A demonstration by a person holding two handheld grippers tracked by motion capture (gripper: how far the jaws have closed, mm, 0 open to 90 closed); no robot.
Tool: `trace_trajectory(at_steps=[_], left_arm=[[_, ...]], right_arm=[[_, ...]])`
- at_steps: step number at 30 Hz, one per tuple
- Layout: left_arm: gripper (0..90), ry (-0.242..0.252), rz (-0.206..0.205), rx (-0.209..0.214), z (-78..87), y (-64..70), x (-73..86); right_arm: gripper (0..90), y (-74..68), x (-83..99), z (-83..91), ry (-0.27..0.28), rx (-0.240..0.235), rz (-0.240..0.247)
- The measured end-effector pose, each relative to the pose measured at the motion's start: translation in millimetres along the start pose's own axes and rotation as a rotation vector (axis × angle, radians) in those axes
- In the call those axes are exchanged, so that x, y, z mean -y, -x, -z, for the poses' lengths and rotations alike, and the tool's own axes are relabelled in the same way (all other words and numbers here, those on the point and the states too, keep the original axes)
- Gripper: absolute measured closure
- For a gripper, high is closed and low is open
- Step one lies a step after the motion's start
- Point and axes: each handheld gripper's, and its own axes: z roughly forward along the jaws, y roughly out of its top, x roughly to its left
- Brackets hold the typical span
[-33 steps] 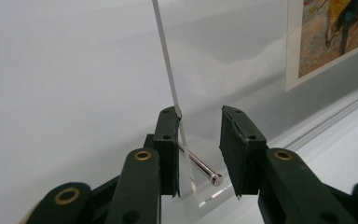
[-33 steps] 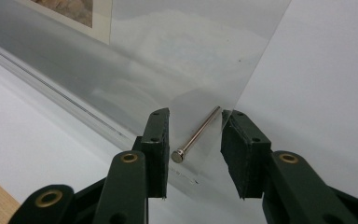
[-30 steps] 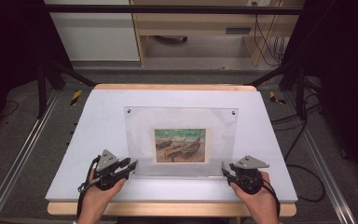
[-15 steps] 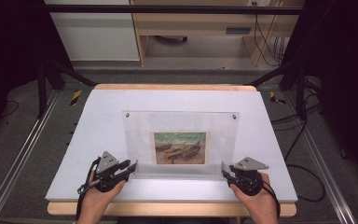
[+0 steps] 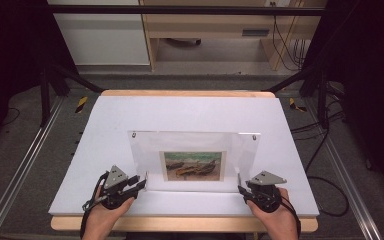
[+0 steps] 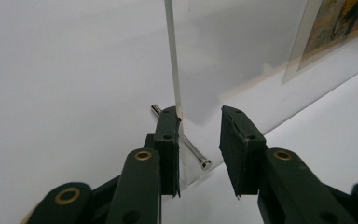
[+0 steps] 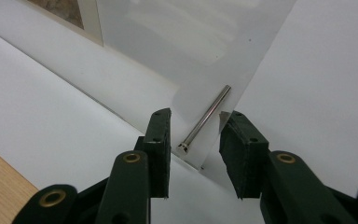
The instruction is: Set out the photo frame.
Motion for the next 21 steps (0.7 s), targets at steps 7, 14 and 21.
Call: trace_trajectory(at_steps=[7,14,21], left_arm=[[50.3,-0.007,0.005,0.019,-1.1,1.5,3.1],[27.2,0.026,-0.023,-0.016,10.3,-0.9,2.6],[17.5,0.079,-0.008,-0.041,20.9,-21.2,2.4]], right_arm=[[48.3,0.3,1.2,3.6,0.014,-0.002,-0.011],[24.6,7.6,6.2,18.6,0.084,0.058,-0.022],[14.9,20.8,14.3,33.6,0.146,0.130,-0.061]])
